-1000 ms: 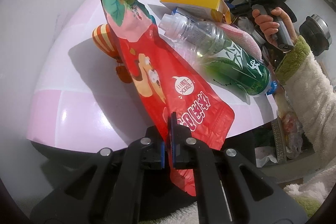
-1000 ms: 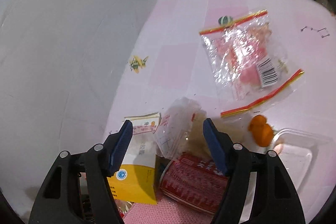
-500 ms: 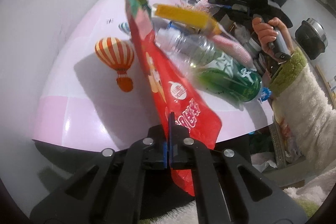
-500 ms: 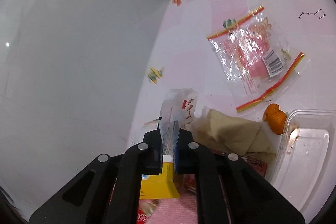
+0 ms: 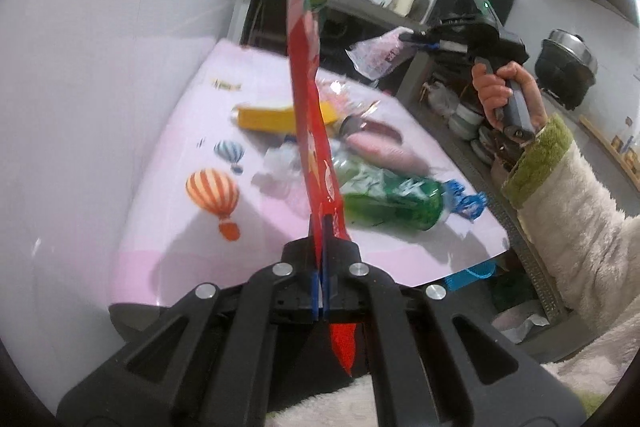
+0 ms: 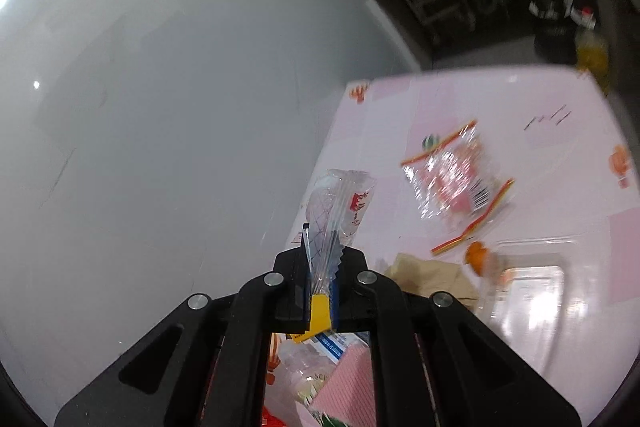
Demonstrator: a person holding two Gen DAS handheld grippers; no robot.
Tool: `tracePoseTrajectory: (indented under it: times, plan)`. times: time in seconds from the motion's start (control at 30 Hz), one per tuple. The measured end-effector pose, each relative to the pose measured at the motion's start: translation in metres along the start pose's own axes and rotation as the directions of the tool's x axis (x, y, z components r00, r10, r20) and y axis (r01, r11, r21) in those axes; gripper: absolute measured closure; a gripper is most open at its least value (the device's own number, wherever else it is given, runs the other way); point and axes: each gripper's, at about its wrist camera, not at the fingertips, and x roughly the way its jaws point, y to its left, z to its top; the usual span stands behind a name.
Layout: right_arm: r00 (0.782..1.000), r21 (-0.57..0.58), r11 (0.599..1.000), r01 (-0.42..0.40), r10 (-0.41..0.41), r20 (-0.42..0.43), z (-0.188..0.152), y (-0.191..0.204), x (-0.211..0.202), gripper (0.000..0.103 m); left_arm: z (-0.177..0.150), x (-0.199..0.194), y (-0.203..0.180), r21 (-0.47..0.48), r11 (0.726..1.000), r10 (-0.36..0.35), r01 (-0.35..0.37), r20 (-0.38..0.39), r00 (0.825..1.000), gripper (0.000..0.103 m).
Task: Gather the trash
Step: 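Carry both items over the blue wastebasket and open both grippers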
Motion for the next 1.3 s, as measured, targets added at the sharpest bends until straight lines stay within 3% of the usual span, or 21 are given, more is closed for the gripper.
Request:
tracePoseTrajectory:
  times: [0.2, 0.3, 0.37, 0.5, 0.6, 0.63, 0.7, 0.73, 0.77, 0.83, 0.93, 1.0, 1.1, 1.2, 1.23, 1.3]
  plan:
    - [0.980, -0.054, 0.994, 0.091, -0.080, 0.180, -0.031, 0.006, -0.099, 0.096, 0.017, -0.023, -0.032, 0.078, 0.995, -0.071, 0.066, 0.069, 0.995, 0.103]
    - [0.943, -0.034, 0.981, 0.189, -0.172, 0.284, -0.060, 0.001, -0.150, 0.096, 0.032, -0.018, -0.054, 0.122, 0.984, -0.142, 0.133, 0.075, 0.987, 0.103]
    - [0.901, 0.000, 0.963, 0.270, -0.252, 0.354, -0.085, -0.008, -0.186, 0.096, 0.043, -0.012, -0.074, 0.159, 0.970, -0.196, 0.183, 0.068, 0.978, 0.103]
    - [0.779, 0.135, 0.894, 0.426, -0.439, 0.447, -0.145, -0.035, -0.256, 0.096, 0.065, 0.017, -0.123, 0.238, 0.924, -0.305, 0.298, -0.010, 0.952, 0.103]
    - [0.670, 0.279, 0.811, 0.514, -0.583, 0.460, -0.200, -0.063, -0.297, 0.096, 0.081, 0.053, -0.180, 0.304, 0.881, -0.343, 0.362, -0.117, 0.932, 0.103]
    - [0.645, 0.316, 0.789, 0.527, -0.613, 0.456, -0.214, -0.072, -0.305, 0.096, 0.085, 0.066, -0.199, 0.321, 0.866, -0.349, 0.382, -0.158, 0.924, 0.103]
    - [0.604, 0.393, 0.747, 0.537, -0.665, 0.439, -0.239, -0.091, -0.316, 0.096, 0.090, 0.094, -0.234, 0.333, 0.835, -0.370, 0.438, -0.248, 0.895, 0.103]
    - [0.573, 0.439, 0.711, 0.549, -0.703, 0.422, -0.255, -0.103, -0.325, 0.096, 0.092, 0.106, -0.249, 0.332, 0.821, -0.381, 0.465, -0.289, 0.878, 0.103]
    - [0.547, 0.472, 0.680, 0.562, -0.733, 0.405, -0.266, -0.112, -0.329, 0.096, 0.093, 0.122, -0.269, 0.329, 0.801, -0.394, 0.500, -0.340, 0.854, 0.103]
    - [0.512, 0.537, 0.627, 0.565, -0.776, 0.368, -0.289, -0.135, -0.335, 0.096, 0.090, 0.154, -0.309, 0.339, 0.774, -0.380, 0.534, -0.425, 0.821, 0.103]
    - [0.492, 0.623, 0.570, 0.536, -0.810, 0.318, -0.317, -0.172, -0.338, 0.096, 0.081, 0.195, -0.360, 0.359, 0.739, -0.347, 0.570, -0.523, 0.779, 0.103]
    - [0.489, 0.675, 0.540, 0.502, -0.821, 0.294, -0.331, -0.200, -0.338, 0.096, 0.070, 0.231, -0.391, 0.346, 0.730, -0.310, 0.589, -0.601, 0.737, 0.103]
    - [0.478, 0.729, 0.499, 0.469, -0.837, 0.266, -0.345, -0.238, -0.335, 0.096, 0.046, 0.302, -0.437, 0.313, 0.759, -0.212, 0.571, -0.711, 0.671, 0.103]
    - [0.494, 0.797, 0.448, 0.405, -0.840, 0.221, -0.361, -0.285, -0.328, 0.096, 0.022, 0.361, -0.460, 0.305, 0.784, -0.135, 0.541, -0.767, 0.628, 0.103]
    - [0.500, 0.819, 0.422, 0.390, -0.844, 0.197, -0.364, -0.306, -0.323, 0.096, 0.009, 0.391, -0.470, 0.300, 0.798, -0.095, 0.522, -0.793, 0.602, 0.103]
    - [0.515, 0.843, 0.394, 0.367, -0.840, 0.168, -0.367, -0.341, -0.314, 0.096, -0.008, 0.423, -0.481, 0.306, 0.814, -0.051, 0.494, -0.809, 0.585, 0.103]
